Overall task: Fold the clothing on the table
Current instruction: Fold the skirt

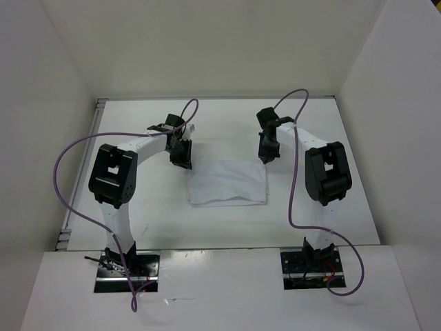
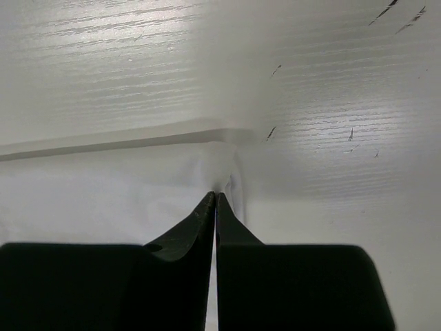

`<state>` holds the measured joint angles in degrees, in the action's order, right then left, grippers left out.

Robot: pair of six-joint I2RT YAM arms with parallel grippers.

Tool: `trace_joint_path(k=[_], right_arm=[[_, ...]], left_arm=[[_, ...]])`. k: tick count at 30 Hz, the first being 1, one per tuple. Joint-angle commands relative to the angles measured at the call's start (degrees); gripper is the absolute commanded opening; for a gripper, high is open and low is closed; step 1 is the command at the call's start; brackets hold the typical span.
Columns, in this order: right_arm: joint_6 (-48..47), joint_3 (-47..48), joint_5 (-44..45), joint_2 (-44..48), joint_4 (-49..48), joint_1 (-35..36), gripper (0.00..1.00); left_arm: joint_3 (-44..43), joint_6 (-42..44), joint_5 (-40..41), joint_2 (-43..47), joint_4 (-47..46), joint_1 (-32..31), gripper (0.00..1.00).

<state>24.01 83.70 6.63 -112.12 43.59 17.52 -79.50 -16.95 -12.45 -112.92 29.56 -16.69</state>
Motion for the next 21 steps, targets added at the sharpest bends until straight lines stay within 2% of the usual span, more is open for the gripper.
trace_joint_path(k=[1, 5, 15, 21], right_arm=[[-0.98, 1.2, 0.05, -0.47, -2.55, -0.47, 0.04], [-0.98, 1.2, -1.1, -1.0, -2.55, -0.47, 0.0], [-1.51, 1.38, -2.94, 5.76, -0.18, -2.23, 0.0], [-2.04, 5.41, -3.56, 5.77, 1.05, -3.28, 0.0]], left_arm=[[-0.21, -0.63, 1.11, -1.33, -0.65, 0.34, 0.23], [0.32, -0.63, -0.2, -1.86, -0.65, 0.34, 0.0], [-0.21, -1.16, -4.69, 5.43, 1.02, 0.34, 0.0], [-1.0, -1.16, -6.71, 6.66, 1.02, 1.48, 0.0]])
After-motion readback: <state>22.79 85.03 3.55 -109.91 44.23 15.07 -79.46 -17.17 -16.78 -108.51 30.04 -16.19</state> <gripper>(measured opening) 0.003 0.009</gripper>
